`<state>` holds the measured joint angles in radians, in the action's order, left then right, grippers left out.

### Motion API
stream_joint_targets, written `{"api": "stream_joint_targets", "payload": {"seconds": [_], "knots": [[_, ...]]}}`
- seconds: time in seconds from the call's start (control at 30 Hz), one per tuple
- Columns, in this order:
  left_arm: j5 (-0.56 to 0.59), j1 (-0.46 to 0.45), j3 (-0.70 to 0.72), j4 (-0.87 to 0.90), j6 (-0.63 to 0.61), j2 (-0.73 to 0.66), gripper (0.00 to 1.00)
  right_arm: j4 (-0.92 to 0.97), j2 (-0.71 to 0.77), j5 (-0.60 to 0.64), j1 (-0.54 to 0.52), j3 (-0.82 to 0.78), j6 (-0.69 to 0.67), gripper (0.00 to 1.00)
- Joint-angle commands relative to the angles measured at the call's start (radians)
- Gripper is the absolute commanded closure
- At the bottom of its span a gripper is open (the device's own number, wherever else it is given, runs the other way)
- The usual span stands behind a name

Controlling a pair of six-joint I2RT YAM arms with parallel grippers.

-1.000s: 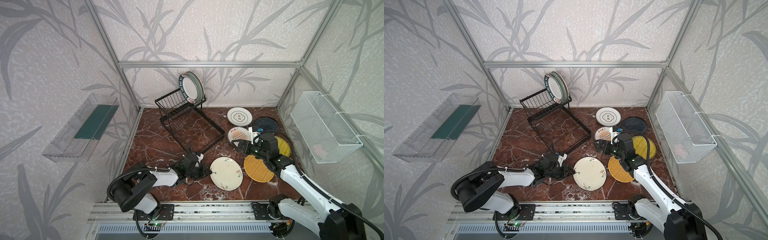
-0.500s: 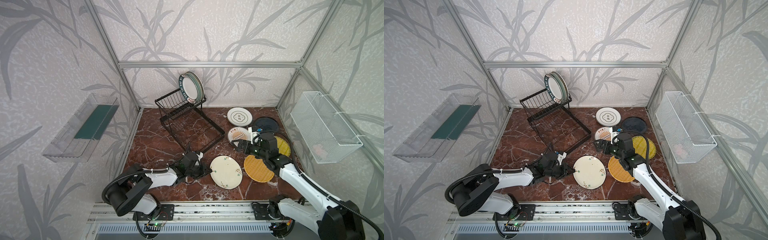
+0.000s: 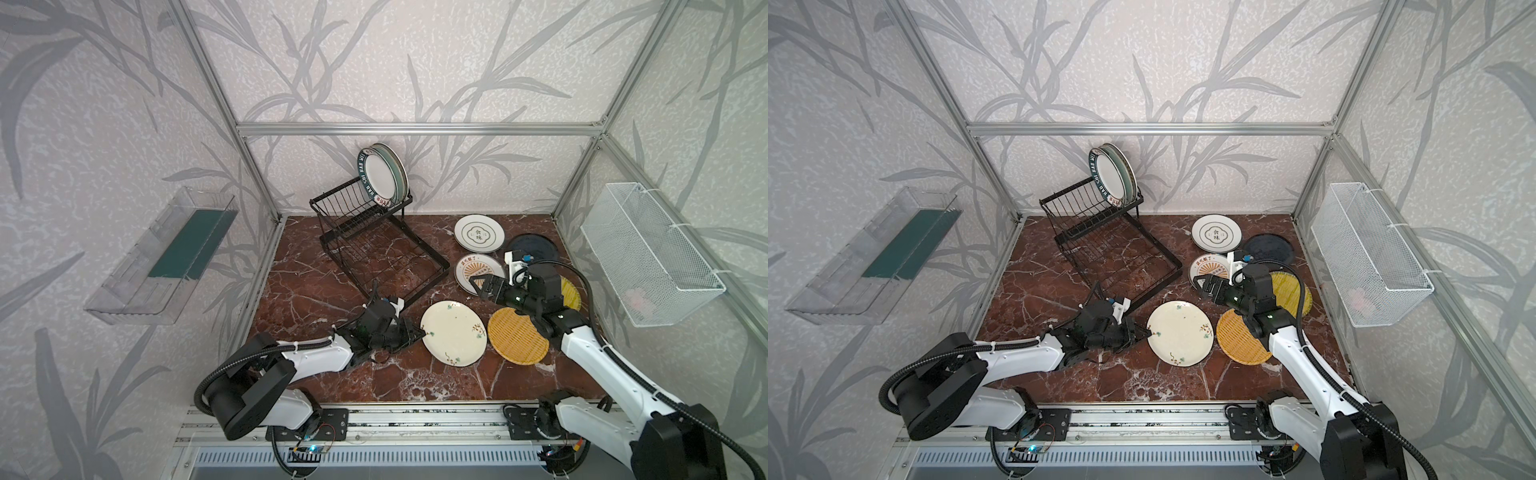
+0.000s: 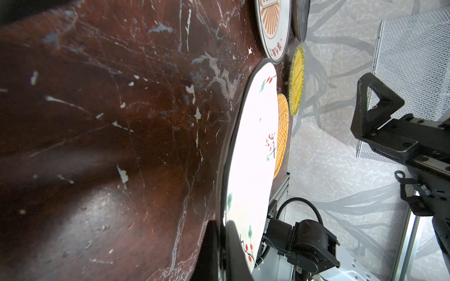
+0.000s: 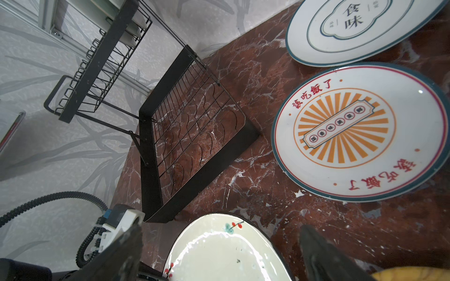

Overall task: Load plates into a dish rack
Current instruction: Pick up the plate from the bottom-center of the table, then place the plate on the dish rack.

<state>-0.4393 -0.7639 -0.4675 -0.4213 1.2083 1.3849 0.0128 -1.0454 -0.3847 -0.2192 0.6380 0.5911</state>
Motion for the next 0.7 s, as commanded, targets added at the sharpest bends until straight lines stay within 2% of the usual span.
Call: {"api": "stream_joint_targets", "payload": {"seconds": [0.0,0.13,0.33,0.47,0.67], "knots": [[0.018,0.003,-0.069,-0.152,0.039,-0.076,1.00,0.003,0.035,-0.034,0.045,0.030,0.040,0.01],[0.038,0.002,-0.090,-0.158,0.043,-0.087,1.00,-0.006,0.053,-0.060,0.099,0.015,0.109,0.01],[0.056,0.004,-0.141,-0.166,0.050,-0.095,1.00,-0.067,0.050,-0.173,0.161,-0.029,0.190,0.01],[0.086,0.010,-0.161,-0.207,0.057,-0.100,1.00,-0.071,0.044,-0.225,0.164,-0.045,0.193,0.01],[0.067,0.035,-0.202,-0.158,0.029,-0.126,1.00,-0.083,0.045,-0.291,0.164,-0.072,0.196,0.04]]}}
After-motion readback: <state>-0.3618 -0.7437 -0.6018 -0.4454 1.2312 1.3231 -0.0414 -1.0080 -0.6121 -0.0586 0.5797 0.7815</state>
